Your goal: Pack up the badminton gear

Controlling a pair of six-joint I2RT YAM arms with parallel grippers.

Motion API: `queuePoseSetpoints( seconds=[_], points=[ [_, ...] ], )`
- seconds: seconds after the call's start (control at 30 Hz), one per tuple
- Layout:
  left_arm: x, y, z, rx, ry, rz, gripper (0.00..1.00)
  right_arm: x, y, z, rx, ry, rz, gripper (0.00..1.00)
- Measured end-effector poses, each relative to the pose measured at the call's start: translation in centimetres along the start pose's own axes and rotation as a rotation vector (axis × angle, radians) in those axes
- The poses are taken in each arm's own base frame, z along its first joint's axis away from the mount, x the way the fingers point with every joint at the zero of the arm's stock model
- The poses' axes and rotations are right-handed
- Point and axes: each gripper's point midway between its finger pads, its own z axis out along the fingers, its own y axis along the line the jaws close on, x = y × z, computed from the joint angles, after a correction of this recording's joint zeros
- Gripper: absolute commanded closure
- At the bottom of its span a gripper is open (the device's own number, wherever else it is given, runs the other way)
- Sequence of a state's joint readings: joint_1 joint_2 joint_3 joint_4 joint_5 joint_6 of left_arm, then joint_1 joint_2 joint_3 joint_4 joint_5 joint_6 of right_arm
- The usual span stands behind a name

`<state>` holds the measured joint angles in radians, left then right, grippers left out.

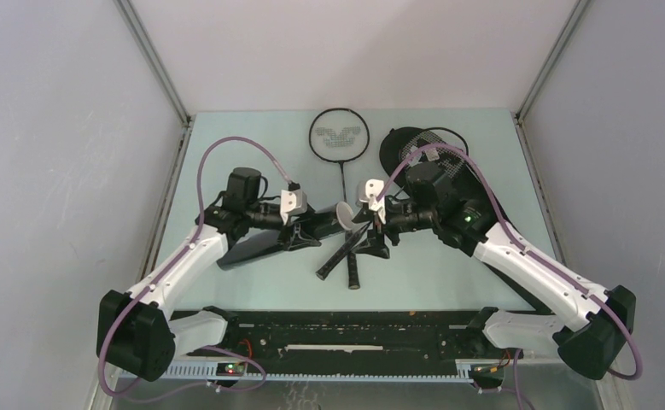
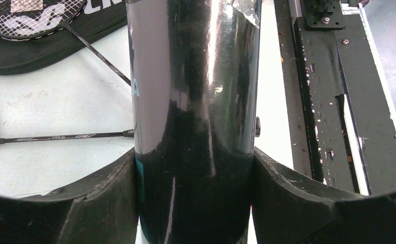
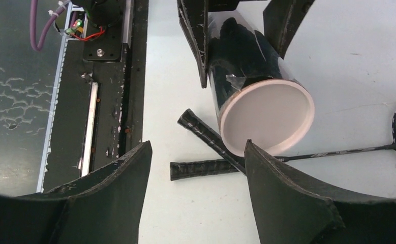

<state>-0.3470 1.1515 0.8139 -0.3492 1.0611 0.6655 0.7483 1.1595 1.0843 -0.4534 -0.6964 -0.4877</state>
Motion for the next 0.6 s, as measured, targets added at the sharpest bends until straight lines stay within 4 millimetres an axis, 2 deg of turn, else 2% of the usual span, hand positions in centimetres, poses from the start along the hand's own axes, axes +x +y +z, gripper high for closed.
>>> queuePoseSetpoints(
  seconds=[0.27, 0.6],
  points=[
    [-0.1, -0.1, 0.1, -0.003, -0.001, -0.045, 1.00, 0.3, 0.6, 1.1, -0.026, 0.020, -0.029, 0.33],
    [-1.8, 1.2, 0.3, -0.076, -0.057, -0.211, 1.00, -0.9, -2.4, 0.9, 0.102, -0.009, -0.092, 0.39]
  ],
)
